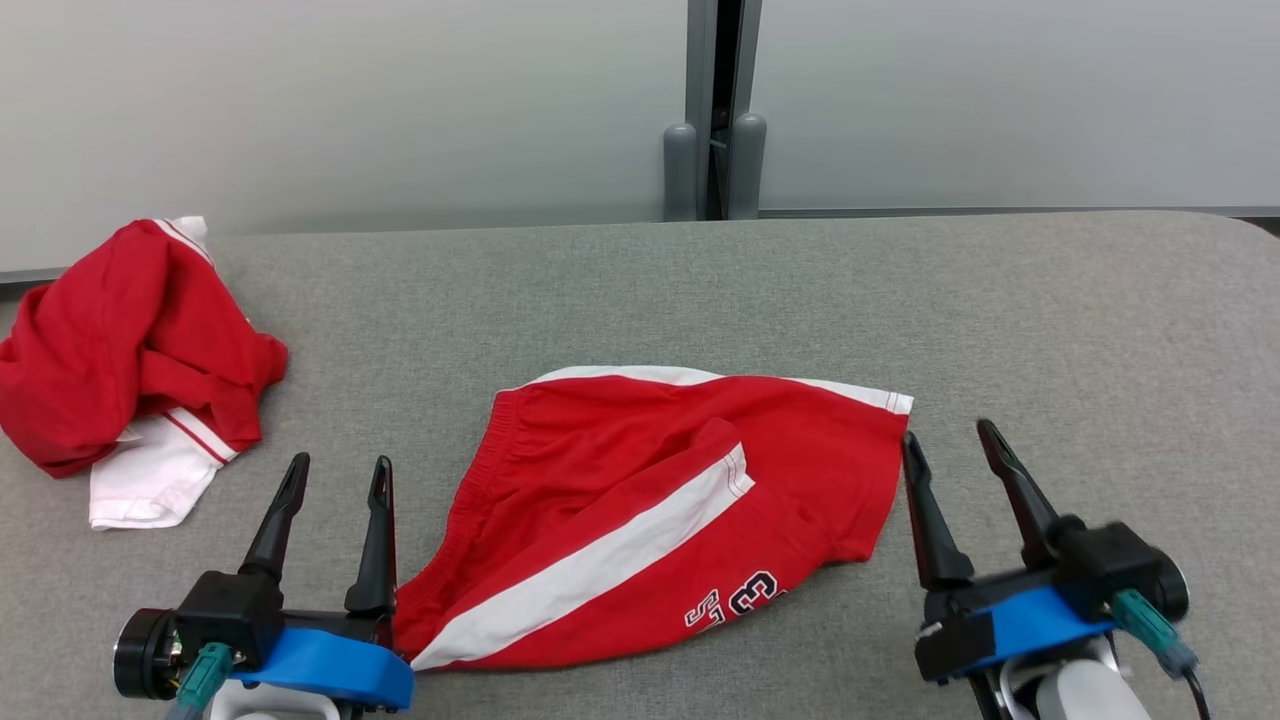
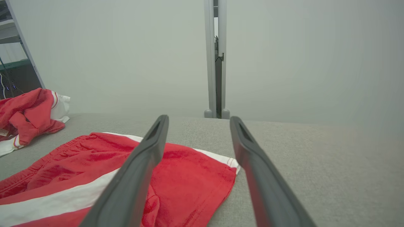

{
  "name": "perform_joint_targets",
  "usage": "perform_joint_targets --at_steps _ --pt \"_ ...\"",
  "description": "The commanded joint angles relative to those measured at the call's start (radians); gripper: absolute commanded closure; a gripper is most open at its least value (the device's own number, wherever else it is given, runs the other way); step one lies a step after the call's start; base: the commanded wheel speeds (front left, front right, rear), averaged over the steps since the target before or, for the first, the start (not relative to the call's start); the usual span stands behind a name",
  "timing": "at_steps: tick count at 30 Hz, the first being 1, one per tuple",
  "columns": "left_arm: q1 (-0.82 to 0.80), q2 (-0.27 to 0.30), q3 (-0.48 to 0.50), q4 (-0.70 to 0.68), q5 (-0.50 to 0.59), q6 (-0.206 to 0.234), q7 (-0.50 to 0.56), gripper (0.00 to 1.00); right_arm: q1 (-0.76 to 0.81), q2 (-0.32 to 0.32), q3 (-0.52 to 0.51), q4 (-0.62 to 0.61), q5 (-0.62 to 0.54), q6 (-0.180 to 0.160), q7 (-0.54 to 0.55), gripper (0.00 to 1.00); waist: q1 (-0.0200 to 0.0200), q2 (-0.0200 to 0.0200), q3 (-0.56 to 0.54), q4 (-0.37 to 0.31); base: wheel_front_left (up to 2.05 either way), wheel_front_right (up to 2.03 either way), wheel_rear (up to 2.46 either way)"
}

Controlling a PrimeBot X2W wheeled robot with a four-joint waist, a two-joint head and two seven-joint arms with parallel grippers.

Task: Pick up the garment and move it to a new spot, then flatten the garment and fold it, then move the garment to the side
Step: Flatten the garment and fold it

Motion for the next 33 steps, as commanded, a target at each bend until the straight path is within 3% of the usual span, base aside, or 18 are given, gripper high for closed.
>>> perform_joint_targets --at_steps 1,7,14,23,31,32,33 --pt "0.010 -0.008 0.015 0.001 0.015 -0.012 -0.003 0.00 -0.036 -0.020 0.033 0.005 -0.007 0.000 -0.005 0.00 0.0001 0.0000 0.003 0.005 0.00 0.00 0.00" --pt "-0.001 -0.045 0.044 0.011 0.050 -0.048 -0.003 0.00 -0.148 -0.091 0.178 0.075 0.018 0.000 -0.003 0.00 0.0001 0.0000 0.018 0.032 0.00 0.00 0.00" --pt "-0.020 -0.081 0.058 0.023 0.075 -0.081 -0.003 0.00 -0.279 -0.156 0.348 0.279 0.076 0.000 0.021 0.00 0.0001 0.0000 0.044 0.091 0.00 0.00 0.00" --pt "-0.047 -0.104 0.053 0.033 0.082 -0.098 -0.003 0.00 -0.400 -0.222 0.502 0.467 0.177 0.000 0.081 0.00 0.0001 0.0000 0.089 0.172 0.00 0.00 0.00" --pt "-0.057 -0.109 0.031 0.040 0.060 -0.094 -0.003 0.00 -0.455 -0.247 0.627 0.532 0.311 0.000 0.105 0.00 0.0001 0.0000 0.105 0.217 0.00 0.00 0.00" --pt "-0.057 -0.109 0.028 0.040 0.056 -0.092 -0.003 0.00 -0.458 -0.249 0.643 0.532 0.328 0.000 0.107 0.23 0.0001 0.0000 0.105 0.219 0.00 0.00 0.00" --pt "-0.057 -0.109 0.026 0.039 0.051 -0.090 -0.003 0.00 -0.463 -0.255 0.656 0.530 0.344 0.000 0.107 0.90 0.0001 0.0000 0.105 0.221 0.00 0.00 0.00"
